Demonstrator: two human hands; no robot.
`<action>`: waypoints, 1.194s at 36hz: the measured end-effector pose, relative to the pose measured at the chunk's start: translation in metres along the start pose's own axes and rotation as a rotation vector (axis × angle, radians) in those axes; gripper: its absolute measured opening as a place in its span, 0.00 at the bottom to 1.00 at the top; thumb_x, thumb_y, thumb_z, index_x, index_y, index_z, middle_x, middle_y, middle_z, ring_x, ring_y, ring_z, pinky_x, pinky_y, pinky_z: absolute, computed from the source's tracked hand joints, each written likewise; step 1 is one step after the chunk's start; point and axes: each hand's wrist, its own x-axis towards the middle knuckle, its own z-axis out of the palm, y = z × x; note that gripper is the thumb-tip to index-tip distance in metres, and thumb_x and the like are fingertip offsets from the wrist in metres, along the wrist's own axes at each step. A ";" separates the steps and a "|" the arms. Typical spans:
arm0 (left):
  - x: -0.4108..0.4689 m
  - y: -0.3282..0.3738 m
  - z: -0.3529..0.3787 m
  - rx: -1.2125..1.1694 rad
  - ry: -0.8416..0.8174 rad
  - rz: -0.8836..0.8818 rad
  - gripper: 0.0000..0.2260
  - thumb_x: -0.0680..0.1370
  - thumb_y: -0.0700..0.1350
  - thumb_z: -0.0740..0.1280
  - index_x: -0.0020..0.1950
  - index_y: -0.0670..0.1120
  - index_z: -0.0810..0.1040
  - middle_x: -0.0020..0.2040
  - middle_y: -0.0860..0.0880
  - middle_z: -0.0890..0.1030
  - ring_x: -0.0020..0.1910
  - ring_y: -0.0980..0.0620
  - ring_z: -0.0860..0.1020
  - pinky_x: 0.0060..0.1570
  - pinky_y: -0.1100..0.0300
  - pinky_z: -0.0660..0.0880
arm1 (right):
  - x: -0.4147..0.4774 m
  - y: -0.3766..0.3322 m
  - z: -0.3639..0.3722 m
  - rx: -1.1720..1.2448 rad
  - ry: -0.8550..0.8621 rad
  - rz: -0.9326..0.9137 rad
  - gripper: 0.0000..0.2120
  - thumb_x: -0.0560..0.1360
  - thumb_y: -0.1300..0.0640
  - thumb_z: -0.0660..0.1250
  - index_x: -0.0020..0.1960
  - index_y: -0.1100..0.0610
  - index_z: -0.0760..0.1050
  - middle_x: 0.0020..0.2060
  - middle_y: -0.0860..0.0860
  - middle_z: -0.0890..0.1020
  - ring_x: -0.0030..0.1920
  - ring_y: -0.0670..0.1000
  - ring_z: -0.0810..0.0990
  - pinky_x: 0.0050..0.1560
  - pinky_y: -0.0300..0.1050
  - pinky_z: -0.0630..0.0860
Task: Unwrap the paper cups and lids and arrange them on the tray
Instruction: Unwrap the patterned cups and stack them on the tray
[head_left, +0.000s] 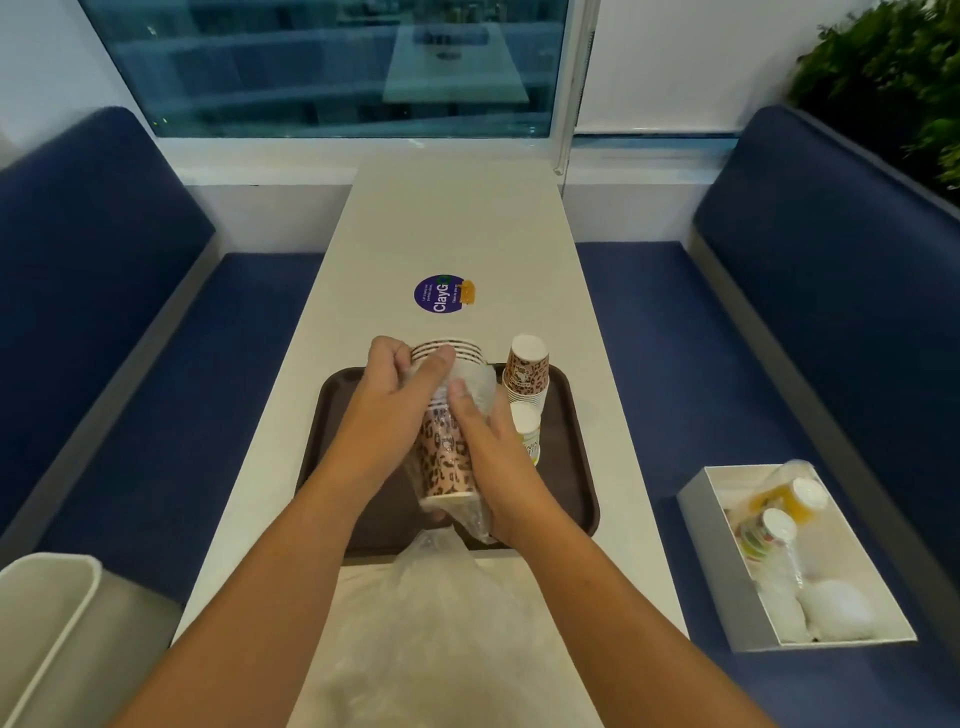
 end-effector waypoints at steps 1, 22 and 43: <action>0.000 0.003 0.000 -0.070 0.021 -0.037 0.17 0.81 0.59 0.68 0.58 0.49 0.69 0.57 0.48 0.81 0.55 0.46 0.84 0.53 0.48 0.84 | -0.001 0.001 -0.001 -0.040 -0.012 -0.018 0.36 0.72 0.35 0.74 0.73 0.43 0.63 0.63 0.53 0.81 0.60 0.53 0.85 0.60 0.59 0.82; 0.005 0.007 -0.008 -0.164 0.029 -0.121 0.16 0.81 0.62 0.65 0.63 0.55 0.80 0.52 0.50 0.87 0.49 0.48 0.87 0.51 0.49 0.84 | -0.009 0.000 -0.008 -0.438 -0.189 -0.203 0.49 0.66 0.58 0.84 0.77 0.45 0.59 0.67 0.46 0.76 0.68 0.46 0.77 0.65 0.47 0.79; -0.005 -0.012 -0.006 -0.081 0.115 -0.080 0.20 0.79 0.63 0.67 0.69 0.58 0.73 0.60 0.54 0.82 0.57 0.49 0.83 0.57 0.47 0.81 | -0.006 0.004 -0.008 -0.843 0.055 -0.222 0.30 0.68 0.51 0.83 0.65 0.50 0.74 0.56 0.44 0.85 0.53 0.42 0.83 0.52 0.39 0.83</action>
